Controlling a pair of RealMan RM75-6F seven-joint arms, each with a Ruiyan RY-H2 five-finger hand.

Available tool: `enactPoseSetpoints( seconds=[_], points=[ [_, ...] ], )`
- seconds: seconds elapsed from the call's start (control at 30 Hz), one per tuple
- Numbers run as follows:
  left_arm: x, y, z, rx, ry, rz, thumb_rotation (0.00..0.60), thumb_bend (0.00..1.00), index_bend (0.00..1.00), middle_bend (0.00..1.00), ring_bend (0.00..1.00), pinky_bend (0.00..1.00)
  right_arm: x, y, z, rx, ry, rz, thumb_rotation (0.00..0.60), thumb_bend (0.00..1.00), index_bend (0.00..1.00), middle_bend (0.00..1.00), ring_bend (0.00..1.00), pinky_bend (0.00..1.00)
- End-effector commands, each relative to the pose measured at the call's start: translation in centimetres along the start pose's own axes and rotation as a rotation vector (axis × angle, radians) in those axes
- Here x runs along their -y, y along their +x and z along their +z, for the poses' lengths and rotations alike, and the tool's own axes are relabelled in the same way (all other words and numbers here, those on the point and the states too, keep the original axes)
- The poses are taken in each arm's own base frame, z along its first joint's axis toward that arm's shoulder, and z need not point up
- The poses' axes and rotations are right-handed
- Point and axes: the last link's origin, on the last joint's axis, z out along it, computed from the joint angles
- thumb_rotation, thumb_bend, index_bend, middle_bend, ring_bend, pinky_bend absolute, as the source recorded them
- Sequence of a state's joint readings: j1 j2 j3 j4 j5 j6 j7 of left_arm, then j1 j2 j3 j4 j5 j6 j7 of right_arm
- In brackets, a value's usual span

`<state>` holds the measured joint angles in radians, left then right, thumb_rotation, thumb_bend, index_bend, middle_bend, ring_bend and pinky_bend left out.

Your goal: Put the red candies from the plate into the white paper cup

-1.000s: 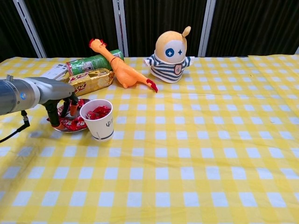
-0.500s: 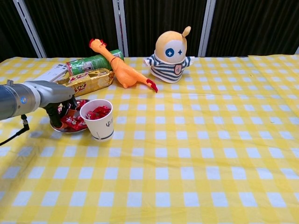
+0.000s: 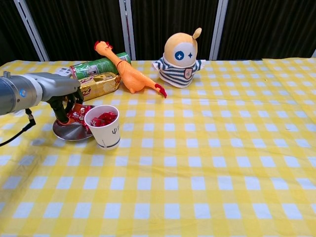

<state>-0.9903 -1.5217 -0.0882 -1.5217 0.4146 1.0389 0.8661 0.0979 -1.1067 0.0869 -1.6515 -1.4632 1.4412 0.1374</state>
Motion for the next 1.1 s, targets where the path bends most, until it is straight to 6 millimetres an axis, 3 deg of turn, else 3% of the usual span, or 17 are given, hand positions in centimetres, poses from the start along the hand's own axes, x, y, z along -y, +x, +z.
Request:
enactPoseSetpoints(
  seconds=[0.03,0.3,0.47,0.8,1.1],
  points=[
    [0.3,2.1,-0.7,-0.053,-0.009,-0.020,0.600,0.41,0.57,0.63,0.92,0.95,0.0,0.0,0.0,-0.001,-0.002,0.002,0.600,0.41,0.00,0.00,0.00,0.00],
    [0.3,5.4,-2.1,-0.124,-0.052,-0.052,0.600,0.41,0.57,0.63,0.92,0.95,0.1,0.0,0.0,0.001,0.003,-0.002,0.600,0.41,0.00,0.00,0.00,0.00],
    [-0.8,6.7,-3.2,-0.144,-0.110,-0.060,0.600,0.41,0.57,0.63,0.92,0.95,0.1,-0.1,0.0,0.001,0.001,-0.001,0.600,0.41,0.00,0.00,0.00,0.00],
    [-4.3,5.5,-4.9,-0.108,-0.228,-0.038,0.600,0.41,0.57,0.63,0.92,0.95,-0.1,0.1,0.1,-0.003,-0.002,-0.001,0.600,0.41,0.00,0.00,0.00,0.00],
    [-5.2,4.3,-5.3,-0.072,-0.238,-0.003,0.600,0.41,0.56,0.62,0.92,0.95,-0.1,0.1,0.1,-0.006,0.000,0.000,0.600,0.41,0.00,0.00,0.00,0.00]
  ],
)
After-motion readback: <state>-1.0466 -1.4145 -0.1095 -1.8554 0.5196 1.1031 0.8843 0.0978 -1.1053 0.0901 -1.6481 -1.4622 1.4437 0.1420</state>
